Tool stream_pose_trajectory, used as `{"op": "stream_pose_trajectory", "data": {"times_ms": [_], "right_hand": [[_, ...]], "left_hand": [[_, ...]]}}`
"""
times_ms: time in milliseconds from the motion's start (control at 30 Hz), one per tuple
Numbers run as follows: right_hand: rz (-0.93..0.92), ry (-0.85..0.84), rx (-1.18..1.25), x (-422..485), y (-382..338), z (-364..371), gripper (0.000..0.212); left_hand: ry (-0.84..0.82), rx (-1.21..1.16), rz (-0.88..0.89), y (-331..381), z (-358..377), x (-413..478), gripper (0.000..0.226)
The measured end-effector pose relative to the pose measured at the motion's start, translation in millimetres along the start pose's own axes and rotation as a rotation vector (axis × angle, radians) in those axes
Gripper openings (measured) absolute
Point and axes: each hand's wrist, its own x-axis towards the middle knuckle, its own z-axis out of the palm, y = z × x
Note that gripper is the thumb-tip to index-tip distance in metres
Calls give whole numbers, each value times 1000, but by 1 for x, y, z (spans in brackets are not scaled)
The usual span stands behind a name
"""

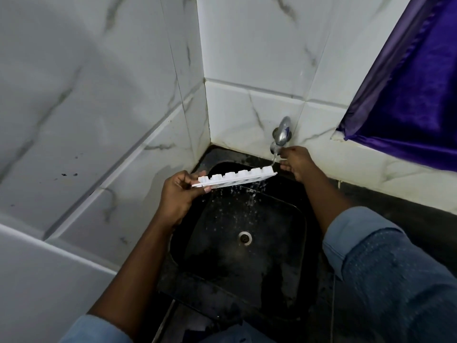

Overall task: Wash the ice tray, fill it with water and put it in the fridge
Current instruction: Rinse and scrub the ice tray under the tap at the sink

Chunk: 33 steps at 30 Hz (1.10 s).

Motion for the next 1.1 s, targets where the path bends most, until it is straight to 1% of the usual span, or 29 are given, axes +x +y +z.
{"op": "stream_pose_trajectory", "data": {"times_ms": [67,100,200,267,333,433,500,567,667,733,800,867,933,967,1033,1067,1100], "right_hand": [[0,25,2,5,-8,6,29],[2,40,5,7,-11,8,30],[30,67,12,14,-13,14,43],[71,76,59,19,-11,18,41],[132,72,175,23,-8,20,37],[187,56,433,21,2,22,32],[200,41,527,20,5,24,24],[215,25,565,19,6,25,16],[216,-5,519,16,6,23,9],[202,-2,434,5,9,19,23],[188,66,357,-14,16,11,36],[155,85,251,-39,29,3,37],[144,-4,124,-69,43,-3,34],[152,-66,88,-84,49,-7,37],[176,-159,88,-111,58,-13,48],[179,-177,100,-122,60,-17,51],[168,-180,120,-132,61,-20,48]], "left_hand": [[30,-5,24,6,-4,-5,46],[37,-13,33,10,-5,-7,48],[43,-47,61,16,-11,-15,60],[32,-63,77,20,-16,-22,59],[21,-80,82,22,-21,-29,57],[2,-102,86,24,-26,-40,51],[-4,-110,94,23,-28,-46,47],[-6,-122,92,20,-30,-49,43],[-18,-119,93,21,-29,-51,40],[-35,-122,96,21,-28,-53,44],[-50,-130,91,22,-26,-53,44],[-57,-133,85,22,-23,-54,44],[-71,-125,61,22,-21,-56,46],[-84,-116,46,22,-21,-57,50],[-132,-89,20,24,-20,-59,58],[-165,-69,14,25,-19,-60,58],[-200,-52,14,26,-18,-62,55]]}}
